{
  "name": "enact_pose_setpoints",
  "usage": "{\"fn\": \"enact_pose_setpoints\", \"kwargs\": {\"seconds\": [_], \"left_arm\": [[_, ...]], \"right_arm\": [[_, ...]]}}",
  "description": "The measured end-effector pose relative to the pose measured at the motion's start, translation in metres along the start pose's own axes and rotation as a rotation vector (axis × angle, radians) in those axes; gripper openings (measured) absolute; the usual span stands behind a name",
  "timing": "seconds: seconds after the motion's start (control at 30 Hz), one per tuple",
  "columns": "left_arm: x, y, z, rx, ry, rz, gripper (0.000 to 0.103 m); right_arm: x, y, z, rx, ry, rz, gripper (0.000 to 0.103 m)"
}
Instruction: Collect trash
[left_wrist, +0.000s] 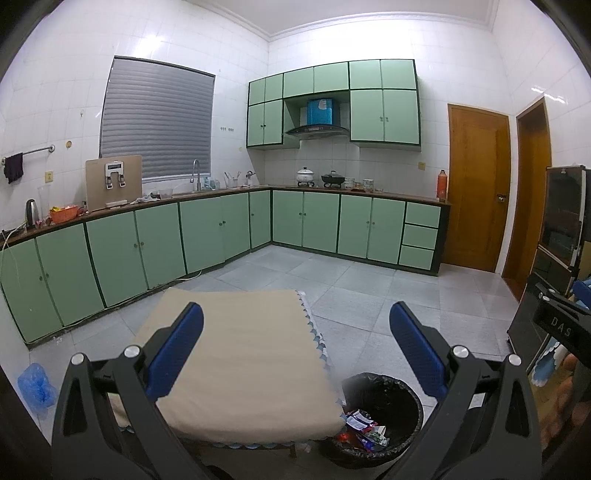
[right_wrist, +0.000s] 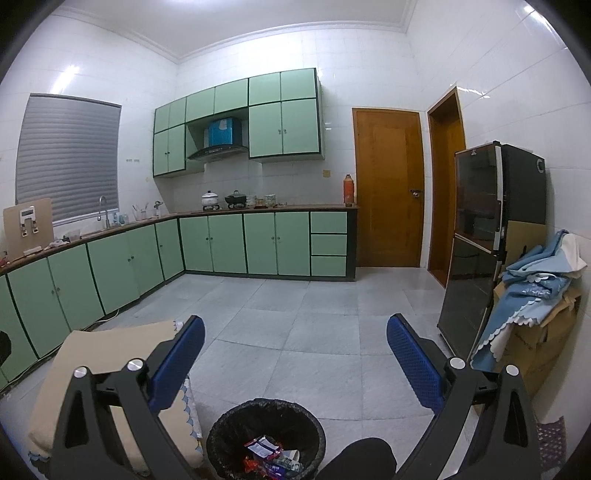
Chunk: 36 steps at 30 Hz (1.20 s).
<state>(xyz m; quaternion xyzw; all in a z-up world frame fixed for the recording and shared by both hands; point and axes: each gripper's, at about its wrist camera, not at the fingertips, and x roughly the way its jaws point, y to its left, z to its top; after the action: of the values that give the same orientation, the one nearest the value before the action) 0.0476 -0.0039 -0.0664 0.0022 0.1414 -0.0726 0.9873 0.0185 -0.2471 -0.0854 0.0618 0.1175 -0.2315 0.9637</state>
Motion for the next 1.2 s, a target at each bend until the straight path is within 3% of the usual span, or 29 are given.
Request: {"fn": "enact_pose_setpoints", "kwargs": {"seconds": [1.2], "left_arm": [[-0.0022, -0.0046, -0.0004, 0.000, -0.003, 0.002, 0.098]], "right_arm": [[0.0008, 0.0008, 0.0045, -0.002, 0.000, 0.001, 0.097]]}}
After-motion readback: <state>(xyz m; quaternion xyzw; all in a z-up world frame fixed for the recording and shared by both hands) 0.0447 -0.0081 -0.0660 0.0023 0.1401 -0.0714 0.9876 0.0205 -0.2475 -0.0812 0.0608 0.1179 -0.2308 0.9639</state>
